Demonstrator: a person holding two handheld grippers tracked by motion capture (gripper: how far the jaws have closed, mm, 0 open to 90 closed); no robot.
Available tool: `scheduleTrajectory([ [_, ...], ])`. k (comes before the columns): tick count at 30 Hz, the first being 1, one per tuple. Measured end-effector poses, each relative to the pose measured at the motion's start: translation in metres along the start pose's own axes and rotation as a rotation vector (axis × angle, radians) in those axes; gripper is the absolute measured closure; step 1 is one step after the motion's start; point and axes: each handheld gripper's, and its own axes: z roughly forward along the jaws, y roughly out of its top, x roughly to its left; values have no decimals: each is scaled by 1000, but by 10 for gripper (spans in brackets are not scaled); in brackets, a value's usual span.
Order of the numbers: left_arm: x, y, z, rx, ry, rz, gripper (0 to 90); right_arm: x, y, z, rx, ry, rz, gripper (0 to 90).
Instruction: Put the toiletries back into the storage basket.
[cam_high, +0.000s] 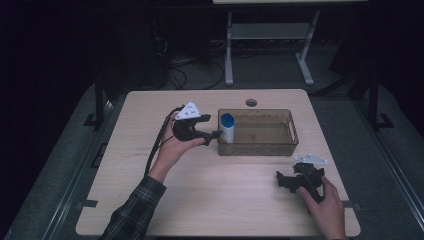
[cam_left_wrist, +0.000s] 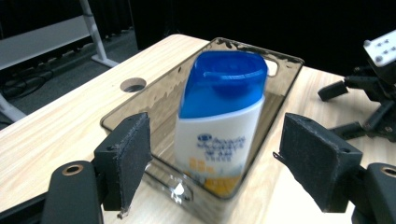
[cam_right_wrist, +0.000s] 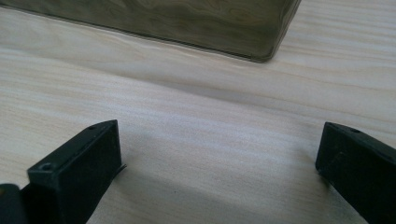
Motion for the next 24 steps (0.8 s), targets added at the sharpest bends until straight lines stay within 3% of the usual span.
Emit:
scheduleTrajectory([
  [14, -14, -22, -42, 15, 36, -6, 248, 0, 0, 0, -1, 0, -1, 0],
  [19, -19, -35, -60, 26, 79, 2, 248, 0, 0, 0, -1, 1, 0, 0],
  [24, -22, -45, -72, 32, 89, -5, 247, 0, 0, 0, 0, 0, 1, 0],
])
